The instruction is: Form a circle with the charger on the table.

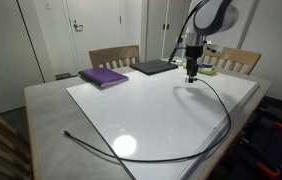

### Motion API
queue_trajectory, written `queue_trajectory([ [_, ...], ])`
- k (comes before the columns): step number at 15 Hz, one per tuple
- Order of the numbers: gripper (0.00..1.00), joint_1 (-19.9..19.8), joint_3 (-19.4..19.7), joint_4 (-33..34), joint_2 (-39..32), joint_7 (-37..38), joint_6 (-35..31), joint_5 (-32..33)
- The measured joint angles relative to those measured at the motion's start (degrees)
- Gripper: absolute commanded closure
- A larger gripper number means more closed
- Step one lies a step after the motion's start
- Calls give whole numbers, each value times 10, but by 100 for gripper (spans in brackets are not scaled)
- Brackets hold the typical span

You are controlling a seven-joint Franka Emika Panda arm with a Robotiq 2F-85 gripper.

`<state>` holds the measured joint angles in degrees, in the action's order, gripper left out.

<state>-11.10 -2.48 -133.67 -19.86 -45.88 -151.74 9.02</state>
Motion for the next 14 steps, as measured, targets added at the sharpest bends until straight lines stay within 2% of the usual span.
queue_trajectory([
  [6, 74, 42, -13, -37, -1, -66, -1, 62],
  [11, 74, 65, -47, -59, -1, -157, -2, 69],
  [12, 49, 66, -53, -60, -1, -182, -2, 69],
  [14, 49, 69, -53, -60, -1, -183, -2, 66],
])
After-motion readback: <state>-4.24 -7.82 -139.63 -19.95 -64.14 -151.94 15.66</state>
